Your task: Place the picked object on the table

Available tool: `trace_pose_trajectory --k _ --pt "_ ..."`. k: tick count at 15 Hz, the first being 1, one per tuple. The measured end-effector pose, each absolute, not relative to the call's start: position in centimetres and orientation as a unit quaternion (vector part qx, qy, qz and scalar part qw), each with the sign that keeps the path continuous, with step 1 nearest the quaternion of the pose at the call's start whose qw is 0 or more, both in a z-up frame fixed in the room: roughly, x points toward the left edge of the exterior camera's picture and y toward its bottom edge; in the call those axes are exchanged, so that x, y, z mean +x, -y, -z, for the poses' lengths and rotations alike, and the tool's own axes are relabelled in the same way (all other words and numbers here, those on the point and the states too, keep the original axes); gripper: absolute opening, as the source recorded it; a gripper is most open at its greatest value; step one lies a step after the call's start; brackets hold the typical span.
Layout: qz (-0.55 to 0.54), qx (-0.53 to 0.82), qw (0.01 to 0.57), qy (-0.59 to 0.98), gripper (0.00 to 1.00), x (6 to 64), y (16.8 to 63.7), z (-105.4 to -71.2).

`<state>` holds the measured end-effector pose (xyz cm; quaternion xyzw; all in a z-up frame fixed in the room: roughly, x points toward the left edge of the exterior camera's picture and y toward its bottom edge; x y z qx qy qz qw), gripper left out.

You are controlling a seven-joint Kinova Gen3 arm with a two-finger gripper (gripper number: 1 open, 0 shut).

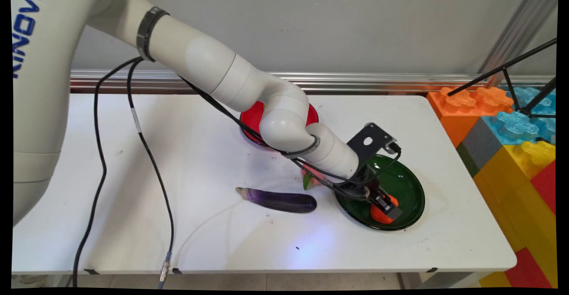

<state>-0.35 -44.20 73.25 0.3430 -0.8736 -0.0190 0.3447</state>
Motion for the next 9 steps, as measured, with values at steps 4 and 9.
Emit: trace_pose_trajectory --k 4,9 --pt "0.022 0.344 0.353 0.87 0.0 -0.6 44.3 -73.4" --pt "0.013 0.34 0.366 0.866 0.0 -0.4 45.1 -75.7"
